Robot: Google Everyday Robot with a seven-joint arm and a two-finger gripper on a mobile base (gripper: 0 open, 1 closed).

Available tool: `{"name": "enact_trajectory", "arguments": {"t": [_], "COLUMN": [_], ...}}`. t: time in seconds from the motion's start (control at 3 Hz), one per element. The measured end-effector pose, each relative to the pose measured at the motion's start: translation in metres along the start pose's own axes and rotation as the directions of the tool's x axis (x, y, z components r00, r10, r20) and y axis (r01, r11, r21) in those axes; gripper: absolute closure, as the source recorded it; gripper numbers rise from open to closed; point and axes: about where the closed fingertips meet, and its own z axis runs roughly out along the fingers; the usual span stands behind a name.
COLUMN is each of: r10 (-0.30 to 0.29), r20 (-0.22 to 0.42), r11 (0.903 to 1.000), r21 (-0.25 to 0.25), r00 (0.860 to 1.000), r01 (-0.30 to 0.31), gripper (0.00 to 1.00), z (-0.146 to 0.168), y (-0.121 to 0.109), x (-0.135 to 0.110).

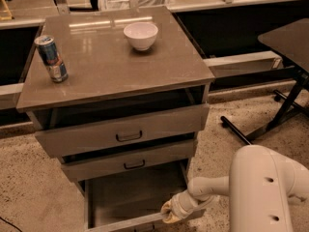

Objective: Open bottom drawer

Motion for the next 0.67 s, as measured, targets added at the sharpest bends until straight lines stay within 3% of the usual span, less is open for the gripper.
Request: {"name": "enact_trajectory", "arguments": {"t": [0.67], "r10": [0.0], "r20": [0.0], "r11": [1.0], "r21": [0.0], "r00": [1.0], "r01": [0.0], "gripper": [0.13], "z": [0.0001], "y": [0.0001], "x": [0.0]}}
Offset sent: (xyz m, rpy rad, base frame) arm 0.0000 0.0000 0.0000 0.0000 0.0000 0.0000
